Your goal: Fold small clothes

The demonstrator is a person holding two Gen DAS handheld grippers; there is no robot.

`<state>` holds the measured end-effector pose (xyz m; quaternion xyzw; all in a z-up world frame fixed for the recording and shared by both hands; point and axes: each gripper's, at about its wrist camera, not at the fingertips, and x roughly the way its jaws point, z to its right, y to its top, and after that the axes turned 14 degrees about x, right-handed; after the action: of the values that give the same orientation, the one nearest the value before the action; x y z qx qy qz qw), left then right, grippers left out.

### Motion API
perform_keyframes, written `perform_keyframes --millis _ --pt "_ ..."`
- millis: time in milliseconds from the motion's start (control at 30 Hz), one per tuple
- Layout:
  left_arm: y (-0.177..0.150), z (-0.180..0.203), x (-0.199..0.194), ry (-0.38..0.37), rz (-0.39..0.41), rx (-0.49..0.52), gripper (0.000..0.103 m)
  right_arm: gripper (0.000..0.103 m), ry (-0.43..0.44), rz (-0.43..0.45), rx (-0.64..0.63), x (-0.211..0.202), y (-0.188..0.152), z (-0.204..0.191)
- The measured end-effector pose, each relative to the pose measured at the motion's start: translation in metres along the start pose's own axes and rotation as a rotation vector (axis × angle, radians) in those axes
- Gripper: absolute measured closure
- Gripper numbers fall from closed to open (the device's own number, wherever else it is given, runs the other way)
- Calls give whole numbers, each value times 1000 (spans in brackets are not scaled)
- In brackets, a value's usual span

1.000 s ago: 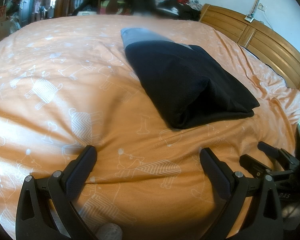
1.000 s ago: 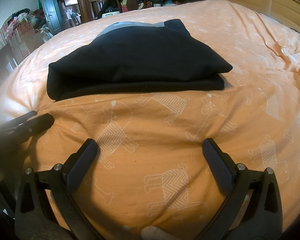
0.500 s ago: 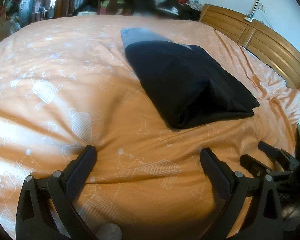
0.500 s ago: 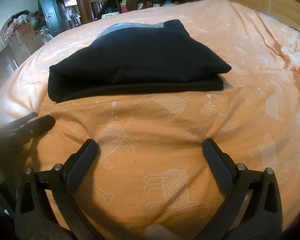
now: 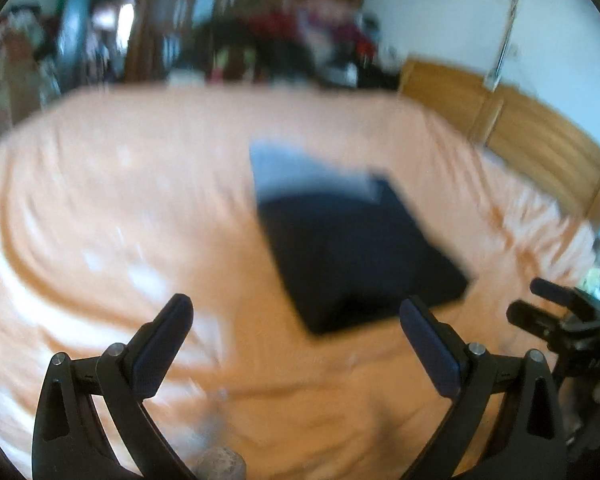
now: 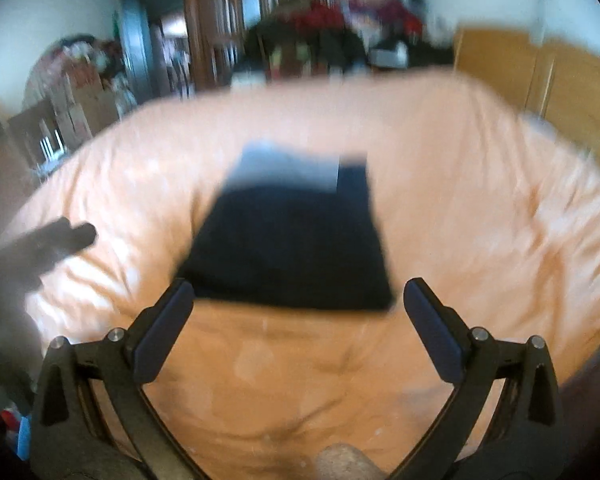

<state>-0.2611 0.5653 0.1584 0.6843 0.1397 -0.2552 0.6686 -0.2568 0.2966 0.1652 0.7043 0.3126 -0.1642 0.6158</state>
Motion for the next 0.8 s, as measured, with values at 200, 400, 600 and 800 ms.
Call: perform_keyframes --millis 200,400,600,800 --pt "67 23 -124 121 334 70 0 0 28 135 -14 -69 44 -24" --pt "65 38 -137 152 212 82 0 0 -38 52 18 -59 43 -22" --pt "52 42 -133 126 116 27 0 0 -83 -39 48 -61 29 -19" --pt "44 47 -119 116 31 22 0 0 -67 -66 38 -66 23 -23"
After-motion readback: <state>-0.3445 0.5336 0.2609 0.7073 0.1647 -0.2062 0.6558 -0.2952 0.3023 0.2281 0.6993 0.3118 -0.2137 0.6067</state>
